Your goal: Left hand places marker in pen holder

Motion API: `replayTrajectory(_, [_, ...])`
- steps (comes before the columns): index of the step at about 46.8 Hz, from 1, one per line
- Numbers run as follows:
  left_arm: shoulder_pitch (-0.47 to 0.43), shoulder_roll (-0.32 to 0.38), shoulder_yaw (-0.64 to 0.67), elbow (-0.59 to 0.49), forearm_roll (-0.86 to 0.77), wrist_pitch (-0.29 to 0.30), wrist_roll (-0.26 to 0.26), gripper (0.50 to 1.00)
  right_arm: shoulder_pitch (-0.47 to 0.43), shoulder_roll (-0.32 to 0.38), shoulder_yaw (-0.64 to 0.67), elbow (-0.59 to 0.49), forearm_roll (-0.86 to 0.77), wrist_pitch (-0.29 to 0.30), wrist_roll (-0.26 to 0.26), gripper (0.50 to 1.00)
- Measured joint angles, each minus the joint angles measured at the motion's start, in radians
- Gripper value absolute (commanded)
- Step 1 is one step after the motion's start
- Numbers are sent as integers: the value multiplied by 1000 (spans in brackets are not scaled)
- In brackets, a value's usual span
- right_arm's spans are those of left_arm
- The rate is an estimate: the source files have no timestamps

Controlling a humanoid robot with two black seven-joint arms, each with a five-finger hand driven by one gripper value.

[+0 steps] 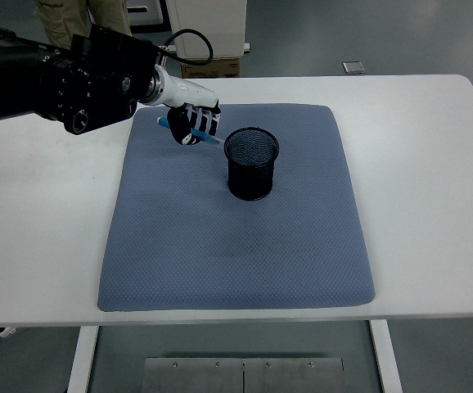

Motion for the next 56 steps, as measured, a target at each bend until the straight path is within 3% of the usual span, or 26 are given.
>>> replayTrajectory(26, [-67, -13, -99, 24, -1, -20, 2, 500, 1, 0, 0, 0, 0, 0, 0, 1000])
replayTrajectory(38, [-60, -36, -187, 30, -9, -41, 2, 500, 0, 0, 0, 0, 0, 0, 0, 1000])
replayTrajectory(56, [-15, -66, -249, 28, -163, -60, 2, 500, 0, 0, 0, 0, 0, 0, 0, 1000])
